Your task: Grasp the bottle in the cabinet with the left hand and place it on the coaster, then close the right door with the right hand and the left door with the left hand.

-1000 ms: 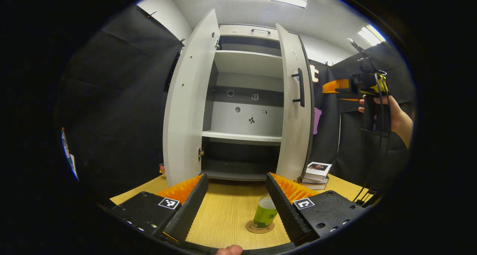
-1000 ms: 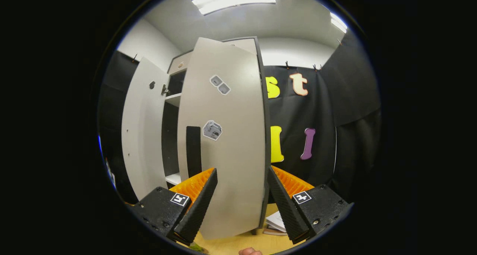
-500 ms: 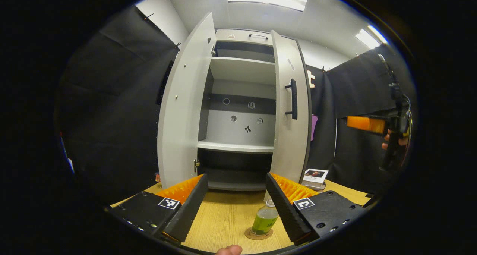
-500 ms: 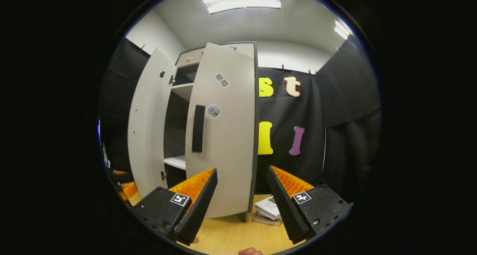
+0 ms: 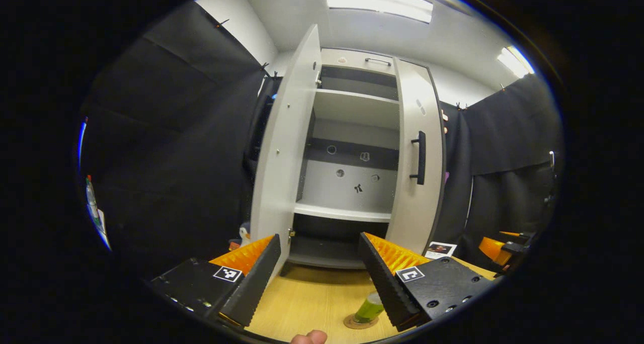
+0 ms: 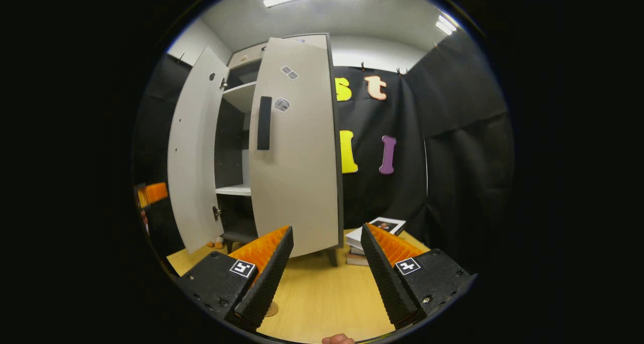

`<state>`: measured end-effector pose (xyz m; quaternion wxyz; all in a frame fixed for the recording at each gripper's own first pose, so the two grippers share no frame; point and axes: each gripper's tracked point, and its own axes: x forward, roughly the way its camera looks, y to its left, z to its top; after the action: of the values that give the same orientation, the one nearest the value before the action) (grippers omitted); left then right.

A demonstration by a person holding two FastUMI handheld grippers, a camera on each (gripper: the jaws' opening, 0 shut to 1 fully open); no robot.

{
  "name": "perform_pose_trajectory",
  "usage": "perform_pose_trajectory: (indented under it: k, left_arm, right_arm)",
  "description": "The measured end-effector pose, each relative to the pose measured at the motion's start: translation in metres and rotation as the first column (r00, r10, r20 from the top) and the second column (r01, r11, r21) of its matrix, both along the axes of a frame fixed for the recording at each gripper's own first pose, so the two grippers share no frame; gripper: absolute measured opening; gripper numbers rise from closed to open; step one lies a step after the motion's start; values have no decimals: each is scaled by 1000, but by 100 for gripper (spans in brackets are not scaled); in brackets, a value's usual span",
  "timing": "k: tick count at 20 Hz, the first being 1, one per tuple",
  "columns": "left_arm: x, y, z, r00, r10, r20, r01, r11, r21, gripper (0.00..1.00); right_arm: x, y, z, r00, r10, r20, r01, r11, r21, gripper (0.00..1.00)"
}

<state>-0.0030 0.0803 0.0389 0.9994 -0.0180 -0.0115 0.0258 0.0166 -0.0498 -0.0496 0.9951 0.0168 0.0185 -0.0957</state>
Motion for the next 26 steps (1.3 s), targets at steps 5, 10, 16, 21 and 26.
perform_pose_trajectory:
  k: [5, 10, 16, 21, 26]
  left_arm:
    - [27, 113, 71, 976, 210, 65, -210, 978, 1, 95]
    - [92, 183, 103, 951, 293, 102, -291, 956, -35, 95]
    - [133, 193, 91, 936, 342, 80, -339, 940, -49, 99]
    - [135, 186, 98, 920, 377, 109, -380, 925, 7, 99]
    - [135, 133, 90, 964, 257, 73, -257, 966, -9, 93]
  right_arm:
    - [-4, -26, 4, 999, -53, -12, 53, 998, 18, 83]
    - [-4, -29, 32, 999, -30, 22, 29, 1000, 10, 83]
    - [-18, -49, 45, 997, -67, 45, 68, 998, -14, 83]
    - [-25, -60, 39, 996, -82, 44, 82, 997, 0, 83]
    - [-22, -50, 34, 997, -58, 46, 56, 998, 39, 83]
